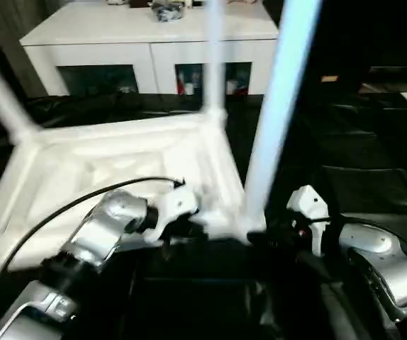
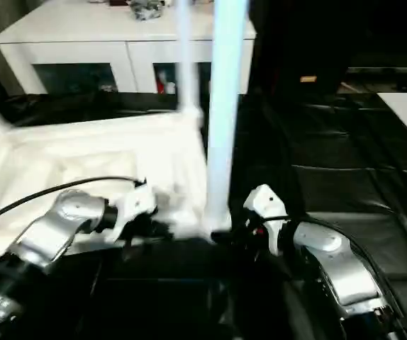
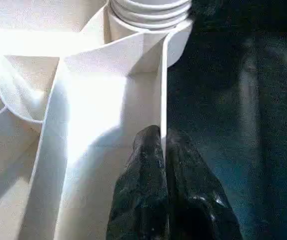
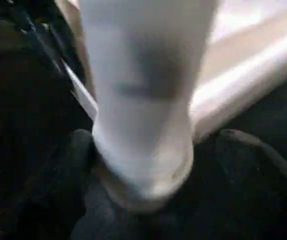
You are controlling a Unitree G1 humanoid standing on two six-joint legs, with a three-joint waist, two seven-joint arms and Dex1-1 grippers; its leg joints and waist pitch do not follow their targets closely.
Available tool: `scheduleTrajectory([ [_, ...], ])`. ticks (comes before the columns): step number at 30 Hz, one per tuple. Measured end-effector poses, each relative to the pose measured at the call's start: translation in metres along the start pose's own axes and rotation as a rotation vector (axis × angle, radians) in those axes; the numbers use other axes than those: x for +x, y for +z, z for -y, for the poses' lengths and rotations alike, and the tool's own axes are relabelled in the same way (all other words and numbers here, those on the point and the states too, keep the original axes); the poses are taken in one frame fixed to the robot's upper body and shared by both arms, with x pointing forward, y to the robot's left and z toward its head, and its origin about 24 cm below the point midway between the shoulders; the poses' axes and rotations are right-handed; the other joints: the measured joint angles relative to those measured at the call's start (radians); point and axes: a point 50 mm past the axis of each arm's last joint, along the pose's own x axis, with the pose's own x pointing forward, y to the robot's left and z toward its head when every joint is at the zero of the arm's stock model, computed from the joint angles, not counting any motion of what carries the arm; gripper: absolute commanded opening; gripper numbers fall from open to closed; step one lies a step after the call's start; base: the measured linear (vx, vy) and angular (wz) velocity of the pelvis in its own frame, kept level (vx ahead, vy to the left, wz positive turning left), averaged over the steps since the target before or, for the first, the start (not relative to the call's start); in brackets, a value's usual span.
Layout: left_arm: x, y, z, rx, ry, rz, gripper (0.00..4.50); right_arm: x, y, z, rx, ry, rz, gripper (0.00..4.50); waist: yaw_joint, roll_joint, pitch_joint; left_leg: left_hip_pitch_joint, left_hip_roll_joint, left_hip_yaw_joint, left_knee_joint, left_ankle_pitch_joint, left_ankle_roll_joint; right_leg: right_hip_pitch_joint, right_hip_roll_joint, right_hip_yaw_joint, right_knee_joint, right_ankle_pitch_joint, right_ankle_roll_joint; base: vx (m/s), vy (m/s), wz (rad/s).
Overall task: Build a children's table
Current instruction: Rotate leg to tighten
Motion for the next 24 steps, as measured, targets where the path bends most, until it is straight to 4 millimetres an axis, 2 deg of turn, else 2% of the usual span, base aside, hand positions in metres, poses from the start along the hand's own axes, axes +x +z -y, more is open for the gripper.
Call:
scheduleTrajectory([
  [3, -0.0008, 0.0, 0.0004, 0.004, -0.006, -0.005, 0.0, 0.0016, 0.0023, 0.0, -0.001, 0.012, 0.006, 4.12, 0.004, 0.0, 0.0, 0.0, 0.0, 0.001, 0.001, 0.0, 0.001, 0.0, 0.0, 0.001, 0.0, 0.0, 0.0, 0.0, 0.0, 0.0],
  [13, -0.0024, -0.0007, 0.0012, 0.007, -0.014, -0.01, 0.0, 0.0052, 0.0042, -0.0027, 0.027, 0.06, 0.021, 3.33, 0.004, -0.001, 0.0, 0.001, 0.0, 0.001, 0.0, 0.0, 0.001, 0.0, 0.0, 0.001, 0.001, 0.0, 0.0, 0.0, 0.0, 0.0],
  [15, -0.0025, -0.0008, 0.0011, 0.007, -0.014, -0.011, 0.0, 0.0054, 0.0042, -0.003, 0.028, 0.064, 0.021, 3.03, 0.004, -0.001, 0.0, 0.001, 0.0, 0.001, 0.0, 0.0, 0.001, 0.0, 0.0, 0.001, 0.001, 0.0, 0.0, 0.0, 0.0, 0.0],
  [24, -0.0037, -0.0023, 0.0026, -0.001, -0.02, -0.022, 0.0, 0.0075, 0.0023, -0.0045, 0.044, 0.07, 0.015, 2.69, 0.003, -0.002, 0.0, 0.003, 0.0, 0.001, 0.0, 0.0, 0.001, 0.001, 0.0, 0.001, 0.002, 0.0, -0.001, 0.0, 0.0, 0.0],
])
